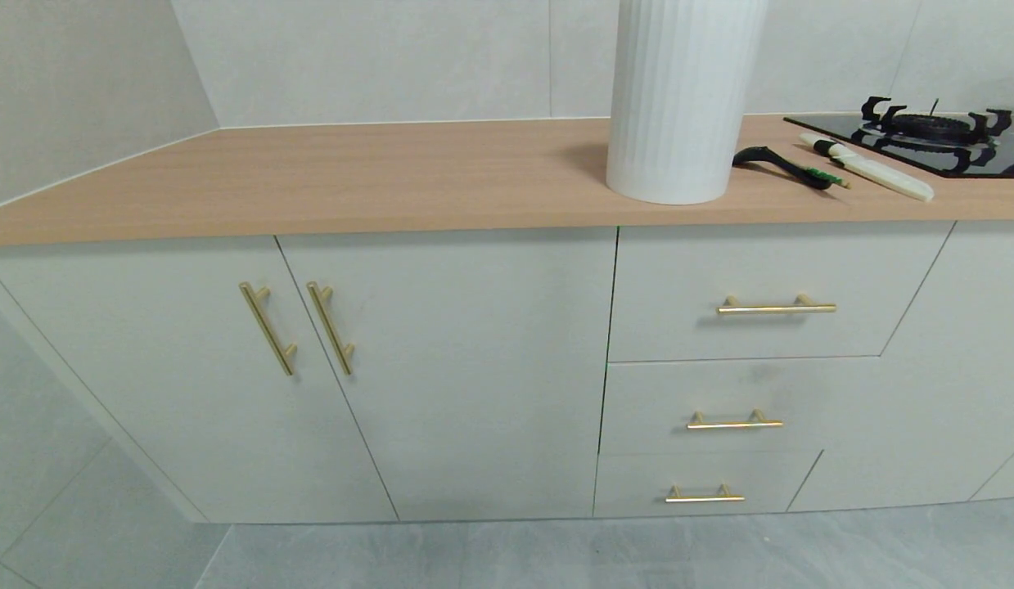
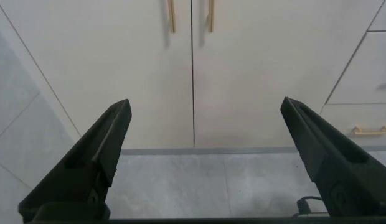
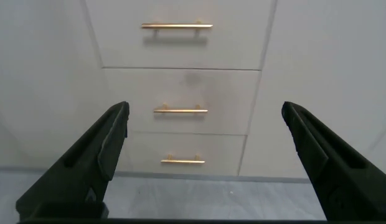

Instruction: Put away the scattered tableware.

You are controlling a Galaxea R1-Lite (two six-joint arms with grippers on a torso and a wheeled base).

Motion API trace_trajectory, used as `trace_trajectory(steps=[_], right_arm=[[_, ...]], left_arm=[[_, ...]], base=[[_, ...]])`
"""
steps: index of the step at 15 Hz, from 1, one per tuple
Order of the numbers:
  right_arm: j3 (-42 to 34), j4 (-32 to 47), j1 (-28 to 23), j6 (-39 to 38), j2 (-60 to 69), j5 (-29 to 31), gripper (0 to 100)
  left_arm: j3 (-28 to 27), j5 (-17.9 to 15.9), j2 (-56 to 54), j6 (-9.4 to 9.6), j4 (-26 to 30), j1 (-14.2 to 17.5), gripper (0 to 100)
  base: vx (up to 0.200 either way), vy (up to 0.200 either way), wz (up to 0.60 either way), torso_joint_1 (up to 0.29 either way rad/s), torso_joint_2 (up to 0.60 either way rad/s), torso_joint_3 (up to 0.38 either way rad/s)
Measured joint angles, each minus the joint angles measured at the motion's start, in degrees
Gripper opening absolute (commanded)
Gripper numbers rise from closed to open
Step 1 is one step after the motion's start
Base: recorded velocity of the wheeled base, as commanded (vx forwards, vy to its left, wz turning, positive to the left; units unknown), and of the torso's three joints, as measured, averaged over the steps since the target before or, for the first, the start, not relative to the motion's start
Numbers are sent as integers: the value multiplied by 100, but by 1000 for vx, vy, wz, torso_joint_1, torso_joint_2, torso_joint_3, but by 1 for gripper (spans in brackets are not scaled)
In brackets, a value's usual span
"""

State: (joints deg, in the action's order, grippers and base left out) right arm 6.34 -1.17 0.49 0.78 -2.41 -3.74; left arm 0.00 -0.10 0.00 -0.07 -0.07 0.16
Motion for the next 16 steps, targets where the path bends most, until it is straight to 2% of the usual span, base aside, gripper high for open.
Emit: trace_trajectory(steps=[4, 12, 16], right_arm=[[443, 20, 78, 11, -1042, -241, 100], [1793, -52, 267, 17, -4205, -336, 100], [2420, -315, 664, 118, -5604, -394, 100]], left_arm=[[0, 0, 0, 0, 0, 0, 100], [0, 2, 0, 0, 0, 0, 100], [0, 0, 0, 2, 0, 0, 100]], base=[[0, 0, 0, 0, 0, 0], [0, 0, 0, 0, 0, 0], [0, 0, 0, 0, 0, 0]])
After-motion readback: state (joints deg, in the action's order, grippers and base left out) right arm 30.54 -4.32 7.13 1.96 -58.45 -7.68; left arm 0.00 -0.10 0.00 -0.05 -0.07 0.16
